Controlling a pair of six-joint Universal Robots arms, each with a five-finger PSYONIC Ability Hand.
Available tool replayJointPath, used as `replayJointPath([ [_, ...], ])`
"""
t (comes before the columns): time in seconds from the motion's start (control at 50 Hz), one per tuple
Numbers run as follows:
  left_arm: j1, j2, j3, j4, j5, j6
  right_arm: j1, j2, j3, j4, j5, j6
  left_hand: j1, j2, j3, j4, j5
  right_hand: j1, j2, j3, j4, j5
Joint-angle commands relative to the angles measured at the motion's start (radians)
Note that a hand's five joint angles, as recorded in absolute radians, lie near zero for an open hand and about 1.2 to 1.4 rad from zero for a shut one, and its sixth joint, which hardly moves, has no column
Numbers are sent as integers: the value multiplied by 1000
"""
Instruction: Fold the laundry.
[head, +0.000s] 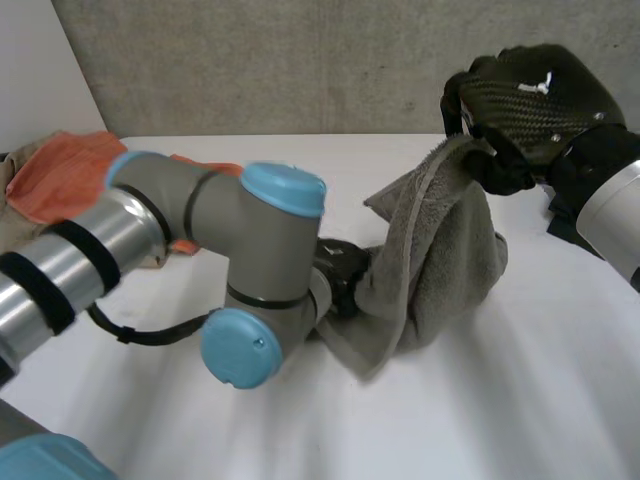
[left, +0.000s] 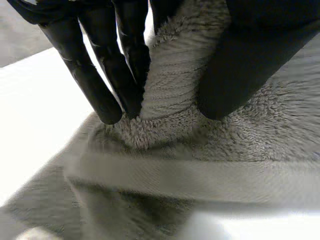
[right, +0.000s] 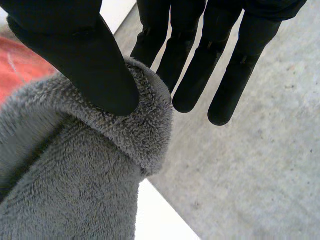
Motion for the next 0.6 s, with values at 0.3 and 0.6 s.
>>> replayJointPath([
  [0.3,377,293,-211,-86,86,352,270,440,47,-50,29,-107,270,357,367,355,363,272,213,208,198,230],
  [0.6,399,390,-269,-146,92,319,130,539,-353,99,117,-238,270,357,367,355,363,-950,-1008,-1013,-1023,-992],
])
